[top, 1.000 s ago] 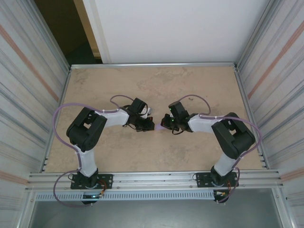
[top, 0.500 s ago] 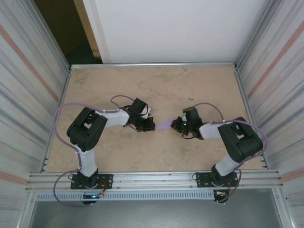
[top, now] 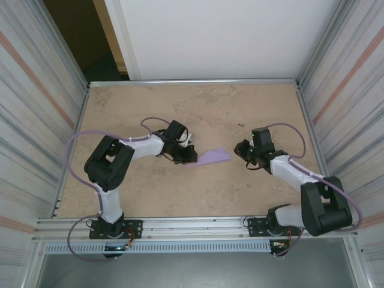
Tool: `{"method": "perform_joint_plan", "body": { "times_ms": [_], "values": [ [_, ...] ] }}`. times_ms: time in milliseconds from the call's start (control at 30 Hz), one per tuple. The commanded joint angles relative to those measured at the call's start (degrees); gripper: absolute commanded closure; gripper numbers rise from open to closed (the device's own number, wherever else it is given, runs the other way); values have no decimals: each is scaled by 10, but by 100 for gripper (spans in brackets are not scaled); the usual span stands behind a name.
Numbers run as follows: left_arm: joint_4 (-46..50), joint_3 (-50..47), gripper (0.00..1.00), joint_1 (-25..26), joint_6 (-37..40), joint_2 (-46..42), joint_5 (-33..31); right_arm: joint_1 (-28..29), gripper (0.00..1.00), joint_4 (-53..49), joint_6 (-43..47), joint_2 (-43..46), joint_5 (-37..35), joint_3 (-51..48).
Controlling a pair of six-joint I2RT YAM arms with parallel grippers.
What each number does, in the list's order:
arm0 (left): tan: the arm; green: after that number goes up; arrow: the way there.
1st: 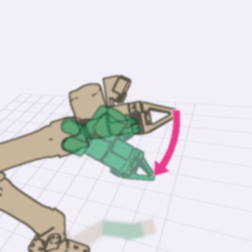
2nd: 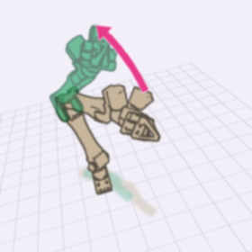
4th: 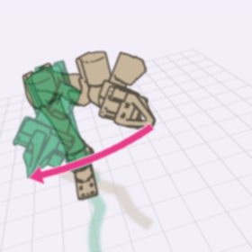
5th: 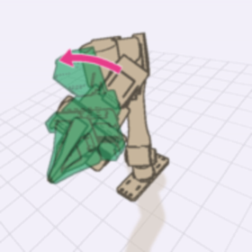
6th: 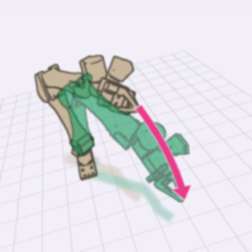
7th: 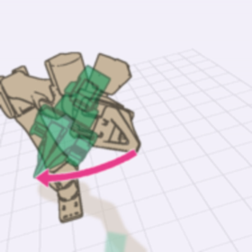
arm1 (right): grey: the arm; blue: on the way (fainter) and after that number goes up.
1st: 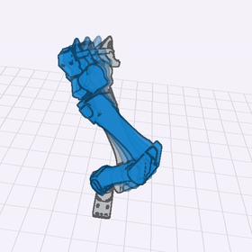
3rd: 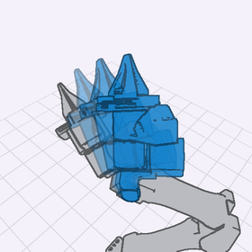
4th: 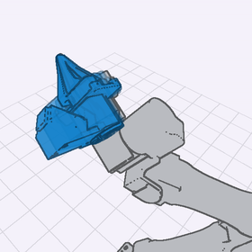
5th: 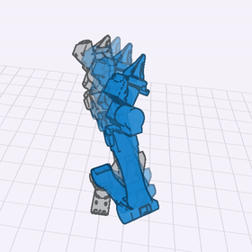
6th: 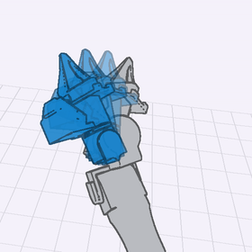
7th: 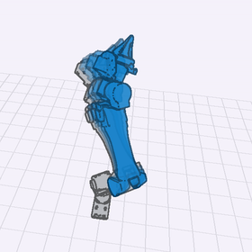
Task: Fold a paper plane with a square sheet of paper (pick it up from the middle)
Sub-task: Turn over the paper plane at the center of the table.
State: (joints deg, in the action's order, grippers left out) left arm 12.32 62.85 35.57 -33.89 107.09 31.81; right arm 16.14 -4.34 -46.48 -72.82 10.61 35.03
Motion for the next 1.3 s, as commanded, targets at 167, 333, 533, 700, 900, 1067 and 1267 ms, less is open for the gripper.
{"method": "perform_joint_plan", "body": {
  "times_ms": [167,333,533,700,900,1067,1267],
  "values": [
    [9,15,57,-42,-14,-122,17,78,57,-195,-37,-22,-43,118],
    [47,-34,40,-88,15,-183,-39,150,43,-277,-120,-107,-76,200],
    [65,-101,25,-142,36,-250,-80,223,33,-341,-222,-237,-114,309],
    [64,-133,18,-169,52,-284,-81,259,26,-392,-287,-309,-173,382],
    [71,-142,15,-185,69,-297,-86,260,23,-401,-313,-356,-186,419],
    [70,-142,14,-188,71,-293,-80,262,25,-413,-330,-365,-183,427],
    [67,-139,14,-188,69,-284,-70,262,28,-446,-358,-351,-188,418]
  ]
}}
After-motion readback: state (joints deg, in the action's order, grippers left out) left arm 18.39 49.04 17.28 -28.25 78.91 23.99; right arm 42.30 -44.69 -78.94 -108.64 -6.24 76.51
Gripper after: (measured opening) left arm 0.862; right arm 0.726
